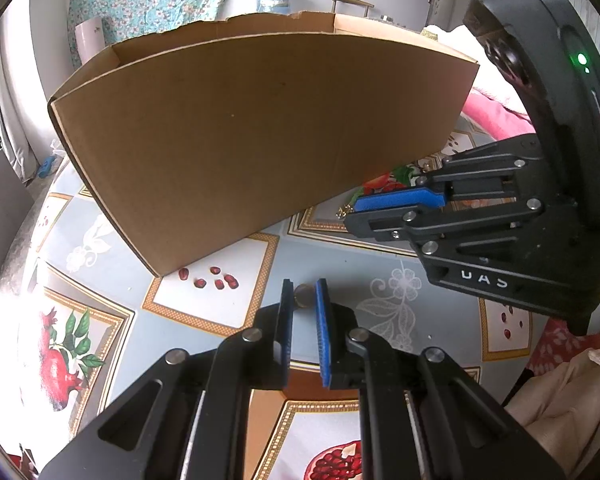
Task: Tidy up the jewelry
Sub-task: 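Close the left gripper on the small gold ring, then carry the gold ring over the box and open the left gripper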
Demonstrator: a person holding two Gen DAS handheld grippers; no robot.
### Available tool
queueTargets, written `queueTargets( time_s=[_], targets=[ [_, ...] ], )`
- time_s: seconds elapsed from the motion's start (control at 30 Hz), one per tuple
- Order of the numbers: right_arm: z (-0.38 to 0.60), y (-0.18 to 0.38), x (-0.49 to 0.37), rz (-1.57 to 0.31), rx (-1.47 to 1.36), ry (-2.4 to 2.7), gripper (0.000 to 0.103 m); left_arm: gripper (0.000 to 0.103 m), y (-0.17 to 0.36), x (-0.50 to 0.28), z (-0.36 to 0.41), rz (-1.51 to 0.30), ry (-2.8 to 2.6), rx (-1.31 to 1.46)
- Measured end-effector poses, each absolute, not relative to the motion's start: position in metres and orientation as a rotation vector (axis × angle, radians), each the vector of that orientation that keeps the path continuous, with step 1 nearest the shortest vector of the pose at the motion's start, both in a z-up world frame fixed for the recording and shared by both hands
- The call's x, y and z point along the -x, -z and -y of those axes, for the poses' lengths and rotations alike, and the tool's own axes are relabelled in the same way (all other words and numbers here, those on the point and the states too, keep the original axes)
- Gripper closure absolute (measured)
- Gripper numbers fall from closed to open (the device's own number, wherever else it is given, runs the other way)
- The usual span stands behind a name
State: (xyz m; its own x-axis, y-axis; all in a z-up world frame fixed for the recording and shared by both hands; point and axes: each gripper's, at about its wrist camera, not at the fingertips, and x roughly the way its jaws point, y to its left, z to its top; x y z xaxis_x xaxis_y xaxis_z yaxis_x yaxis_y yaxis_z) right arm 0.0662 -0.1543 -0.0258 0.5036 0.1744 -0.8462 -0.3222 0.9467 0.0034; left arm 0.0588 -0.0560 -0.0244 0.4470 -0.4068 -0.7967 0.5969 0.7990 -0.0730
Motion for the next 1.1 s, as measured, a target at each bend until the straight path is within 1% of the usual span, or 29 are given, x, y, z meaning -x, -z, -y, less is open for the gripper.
queueTargets(
  time_s=[0.37,0.57,0.7,0.8,0.93,1.0,1.1],
  targets=[
    [0.171,0.003,-0.044,-0.962,0.119,-0.287,0.095,0.093,0.020,-0.052,0.051,-0.884,0.648,-0.222],
    [0.191,-0.028,-0.020,-0.902,0.075,-0.295,0.095,0.093,0.004,-0.043,0.045,-0.846,0.645,-0.226],
    [0.197,-0.063,-0.007,-0.818,0.035,-0.333,0.095,0.093,-0.030,-0.035,0.037,-0.777,0.680,-0.184],
    [0.204,-0.097,-0.004,-0.717,0.007,-0.366,0.095,0.093,-0.070,-0.035,0.031,-0.686,0.719,-0.137],
    [0.198,-0.118,-0.024,-0.626,0.013,-0.376,0.095,0.093,-0.108,-0.052,0.027,-0.609,0.738,-0.098],
    [0.205,-0.123,-0.039,-0.612,0.031,-0.352,0.095,0.093,-0.114,-0.071,0.030,-0.627,0.726,-0.081],
    [0.218,-0.118,-0.067,-0.662,0.028,-0.317,0.095,0.093,-0.110,-0.104,0.037,-0.698,0.694,-0.059]
  ],
)
